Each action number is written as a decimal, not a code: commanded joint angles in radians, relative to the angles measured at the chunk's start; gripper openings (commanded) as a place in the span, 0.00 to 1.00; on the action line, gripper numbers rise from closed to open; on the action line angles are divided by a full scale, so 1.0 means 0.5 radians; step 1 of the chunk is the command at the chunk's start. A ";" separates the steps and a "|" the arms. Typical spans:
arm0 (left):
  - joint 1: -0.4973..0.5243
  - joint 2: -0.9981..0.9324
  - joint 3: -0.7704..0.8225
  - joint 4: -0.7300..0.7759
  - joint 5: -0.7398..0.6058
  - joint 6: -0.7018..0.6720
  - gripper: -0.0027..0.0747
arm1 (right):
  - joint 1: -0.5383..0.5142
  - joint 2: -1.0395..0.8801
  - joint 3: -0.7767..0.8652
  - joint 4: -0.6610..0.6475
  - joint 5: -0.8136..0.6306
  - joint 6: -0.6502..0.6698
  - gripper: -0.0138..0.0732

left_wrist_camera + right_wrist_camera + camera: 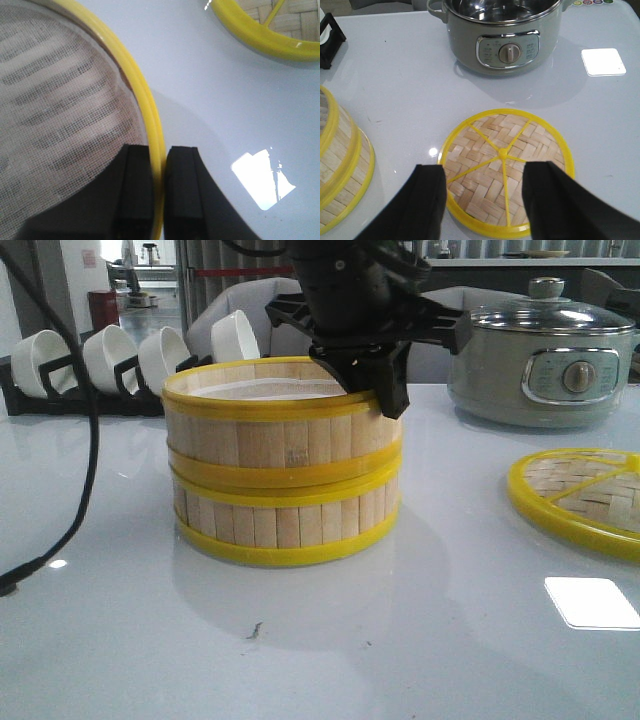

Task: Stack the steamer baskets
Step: 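Carry the basket over the middle basket and lower it on top, then open the left gripper and raise it away from the stack, then lower the right gripper onto the lid's yellow spoke hub and grip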

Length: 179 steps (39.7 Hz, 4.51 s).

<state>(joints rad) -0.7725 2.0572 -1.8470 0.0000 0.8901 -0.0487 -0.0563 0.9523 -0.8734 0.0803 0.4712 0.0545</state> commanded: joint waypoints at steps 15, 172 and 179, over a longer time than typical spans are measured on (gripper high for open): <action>-0.022 -0.124 -0.104 0.000 -0.112 -0.001 0.61 | -0.007 -0.015 -0.076 -0.001 -0.146 -0.022 0.68; 1.011 -3.124 2.550 0.109 -0.991 -0.165 0.15 | -0.003 0.256 -0.071 0.127 0.400 -0.022 0.53; 1.011 -3.124 2.550 0.109 -0.991 -0.165 0.15 | -0.005 0.441 -0.093 0.127 0.336 -0.022 0.53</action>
<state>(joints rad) -0.2614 0.4943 -0.5414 0.0606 0.4860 -0.1239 -0.0563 1.1442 -0.8757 0.1344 0.7100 0.0545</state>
